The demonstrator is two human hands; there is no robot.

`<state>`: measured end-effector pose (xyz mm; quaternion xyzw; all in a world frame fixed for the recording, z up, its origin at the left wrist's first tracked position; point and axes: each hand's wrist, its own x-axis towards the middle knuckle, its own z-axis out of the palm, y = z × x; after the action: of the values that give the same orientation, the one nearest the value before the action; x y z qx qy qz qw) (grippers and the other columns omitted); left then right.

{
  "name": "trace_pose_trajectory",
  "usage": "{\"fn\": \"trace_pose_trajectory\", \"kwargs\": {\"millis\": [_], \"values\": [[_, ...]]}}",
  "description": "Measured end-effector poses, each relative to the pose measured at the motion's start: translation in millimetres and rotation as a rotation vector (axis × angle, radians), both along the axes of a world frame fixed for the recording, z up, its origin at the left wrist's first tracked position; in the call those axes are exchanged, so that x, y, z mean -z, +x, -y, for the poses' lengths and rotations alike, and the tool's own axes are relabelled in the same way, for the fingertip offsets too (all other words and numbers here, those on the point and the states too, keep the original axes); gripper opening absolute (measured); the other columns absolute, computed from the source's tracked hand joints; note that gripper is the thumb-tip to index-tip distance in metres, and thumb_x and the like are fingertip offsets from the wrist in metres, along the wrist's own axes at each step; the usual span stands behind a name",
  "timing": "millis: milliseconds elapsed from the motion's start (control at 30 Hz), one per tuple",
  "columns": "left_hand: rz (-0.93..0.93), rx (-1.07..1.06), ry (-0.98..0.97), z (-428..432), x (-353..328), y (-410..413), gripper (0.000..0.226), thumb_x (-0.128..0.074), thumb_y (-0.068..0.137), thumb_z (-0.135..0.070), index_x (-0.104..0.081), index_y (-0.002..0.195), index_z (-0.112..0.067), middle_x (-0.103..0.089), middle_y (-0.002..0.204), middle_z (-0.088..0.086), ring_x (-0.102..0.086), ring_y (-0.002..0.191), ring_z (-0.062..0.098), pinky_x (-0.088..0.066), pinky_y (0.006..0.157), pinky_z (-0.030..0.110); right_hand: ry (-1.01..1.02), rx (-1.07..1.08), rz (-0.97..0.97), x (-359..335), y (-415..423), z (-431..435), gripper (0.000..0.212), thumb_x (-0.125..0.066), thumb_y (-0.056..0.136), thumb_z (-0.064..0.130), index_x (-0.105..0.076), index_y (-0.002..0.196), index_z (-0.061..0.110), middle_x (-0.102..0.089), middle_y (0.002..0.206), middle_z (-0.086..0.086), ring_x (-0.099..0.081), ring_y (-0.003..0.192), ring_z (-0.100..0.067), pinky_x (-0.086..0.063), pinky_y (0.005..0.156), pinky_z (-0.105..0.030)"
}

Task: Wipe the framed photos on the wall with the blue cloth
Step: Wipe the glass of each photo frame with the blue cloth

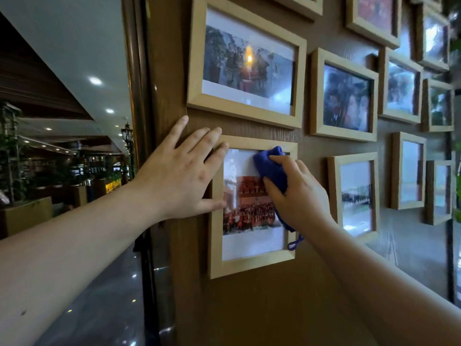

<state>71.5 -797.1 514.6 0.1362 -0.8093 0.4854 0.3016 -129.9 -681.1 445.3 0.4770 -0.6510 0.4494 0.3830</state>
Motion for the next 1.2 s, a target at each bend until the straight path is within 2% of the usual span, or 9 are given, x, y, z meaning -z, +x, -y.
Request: {"fn": "trace_pose_trajectory", "kwargs": {"millis": [100,267,367,533,700,800,1000,1100,1200], "values": [[-0.006,0.046,0.016,4.6,1.1,0.0,0.104,-0.027,0.072,-0.082,-0.019,0.146,-0.009,-0.021,0.155,0.02,-0.021,0.142,0.032,-0.006,0.117,0.058,0.066,-0.015,-0.152,-2.4,29.1,10.5,0.049,-0.048,0.086,0.043,-0.036,0.131,0.029,-0.051,0.104,0.001,-0.052,0.072,-0.014,-0.05,0.056,-0.035],[-0.009,0.07,0.002,9.5,3.2,-0.7,0.11,-0.028,0.068,-0.084,-0.017,0.147,-0.009,-0.017,0.156,0.02,-0.018,0.143,0.032,-0.004,0.116,0.058,0.112,0.083,-0.308,-1.9,34.7,11.7,0.051,-0.055,0.085,0.036,-0.043,0.133,0.024,-0.052,0.097,-0.004,-0.047,0.065,-0.016,-0.044,0.045,-0.031],[-0.002,0.088,-0.021,10.9,2.9,0.6,0.111,-0.027,0.07,-0.086,-0.019,0.146,-0.006,-0.02,0.155,0.022,-0.022,0.142,0.034,-0.006,0.116,0.06,0.136,0.228,-0.287,7.3,8.8,-3.6,0.049,-0.058,0.084,0.036,-0.046,0.13,0.026,-0.054,0.096,-0.003,-0.043,0.061,-0.014,-0.029,0.043,-0.02],[0.008,0.088,-0.046,13.2,3.4,0.3,0.111,-0.024,0.07,-0.086,-0.018,0.146,-0.005,-0.02,0.154,0.024,-0.022,0.142,0.036,-0.008,0.115,0.061,0.189,0.29,-0.186,13.6,-20.4,-23.6,0.049,-0.054,0.087,0.036,-0.041,0.133,0.027,-0.053,0.098,-0.005,-0.048,0.067,-0.016,-0.049,0.05,-0.034],[-0.003,0.091,-0.051,14.3,3.1,-0.9,0.111,-0.024,0.07,-0.086,-0.016,0.146,-0.006,-0.018,0.155,0.024,-0.021,0.142,0.035,-0.007,0.115,0.06,0.219,0.119,-0.267,4.4,10.6,-6.4,0.049,-0.05,0.086,0.04,-0.04,0.133,0.029,-0.053,0.106,0.0,-0.049,0.066,-0.013,-0.041,0.049,-0.025],[-0.006,0.088,-0.048,13.9,2.7,-1.2,0.11,-0.026,0.069,-0.085,-0.015,0.146,-0.006,-0.018,0.155,0.023,-0.021,0.142,0.035,-0.006,0.116,0.06,0.271,0.046,-0.415,7.4,28.1,3.0,0.047,-0.048,0.086,0.039,-0.041,0.131,0.027,-0.053,0.1,-0.002,-0.046,0.065,-0.014,-0.045,0.045,-0.031],[0.002,0.075,-0.063,13.2,1.7,-1.8,0.112,-0.027,0.069,-0.087,-0.019,0.145,-0.006,-0.02,0.154,0.024,-0.024,0.141,0.036,-0.007,0.115,0.061,0.291,0.185,-0.352,30.8,-9.9,-24.6,0.05,-0.066,0.081,0.028,-0.051,0.128,0.022,-0.056,0.099,-0.008,-0.053,0.069,-0.022,-0.046,0.048,-0.031],[0.007,0.064,-0.057,12.1,2.0,-2.1,0.113,-0.026,0.068,-0.087,-0.018,0.145,-0.006,-0.019,0.154,0.024,-0.023,0.141,0.036,-0.006,0.115,0.061,0.319,0.24,-0.316,35.7,-22.7,-34.9,0.048,-0.065,0.083,0.028,-0.052,0.128,0.021,-0.054,0.096,-0.009,-0.053,0.069,-0.023,-0.05,0.047,-0.038],[0.003,0.057,-0.054,10.6,2.7,-2.0,0.112,-0.025,0.068,-0.086,-0.018,0.145,-0.006,-0.018,0.155,0.024,-0.023,0.141,0.035,-0.005,0.115,0.061,0.349,0.184,-0.369,30.8,-10.7,-29.5,0.046,-0.062,0.085,0.03,-0.051,0.128,0.022,-0.055,0.1,-0.008,-0.051,0.069,-0.019,-0.047,0.048,-0.033]]}}
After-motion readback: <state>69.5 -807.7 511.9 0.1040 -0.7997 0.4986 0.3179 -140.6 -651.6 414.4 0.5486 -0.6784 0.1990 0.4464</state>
